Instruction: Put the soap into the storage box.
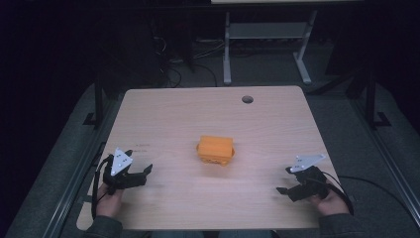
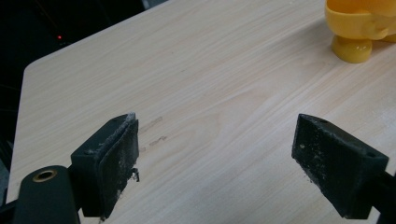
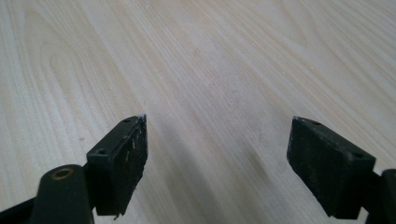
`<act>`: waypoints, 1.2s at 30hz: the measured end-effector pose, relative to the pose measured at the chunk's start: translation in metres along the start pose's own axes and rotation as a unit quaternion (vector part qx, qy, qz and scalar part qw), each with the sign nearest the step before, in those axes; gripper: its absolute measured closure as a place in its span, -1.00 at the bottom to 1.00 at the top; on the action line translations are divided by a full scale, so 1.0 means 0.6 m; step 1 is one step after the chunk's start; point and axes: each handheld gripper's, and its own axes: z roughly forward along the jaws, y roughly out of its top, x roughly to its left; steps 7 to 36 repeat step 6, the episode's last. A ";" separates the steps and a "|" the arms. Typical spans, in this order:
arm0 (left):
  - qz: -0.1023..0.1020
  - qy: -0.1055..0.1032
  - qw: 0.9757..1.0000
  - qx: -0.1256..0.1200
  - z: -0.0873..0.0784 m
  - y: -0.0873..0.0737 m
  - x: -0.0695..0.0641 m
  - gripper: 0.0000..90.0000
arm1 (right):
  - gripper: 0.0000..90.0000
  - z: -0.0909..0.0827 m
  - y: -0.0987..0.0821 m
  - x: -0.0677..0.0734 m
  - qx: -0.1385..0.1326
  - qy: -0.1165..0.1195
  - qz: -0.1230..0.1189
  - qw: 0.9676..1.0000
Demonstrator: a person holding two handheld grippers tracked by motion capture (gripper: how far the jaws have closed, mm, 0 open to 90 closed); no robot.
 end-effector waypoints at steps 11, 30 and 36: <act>0.002 -0.004 1.000 0.001 0.002 0.000 -0.003 -0.69 | -0.54 -0.002 -0.013 0.024 -0.042 -0.018 0.000 0.999; 0.002 -0.004 1.000 0.001 0.002 0.000 -0.003 -0.69 | -0.54 -0.002 -0.013 0.024 -0.042 -0.018 0.000 0.999; 0.002 -0.004 1.000 0.001 0.002 0.000 -0.003 -0.69 | -0.54 -0.002 -0.013 0.024 -0.042 -0.018 0.000 0.999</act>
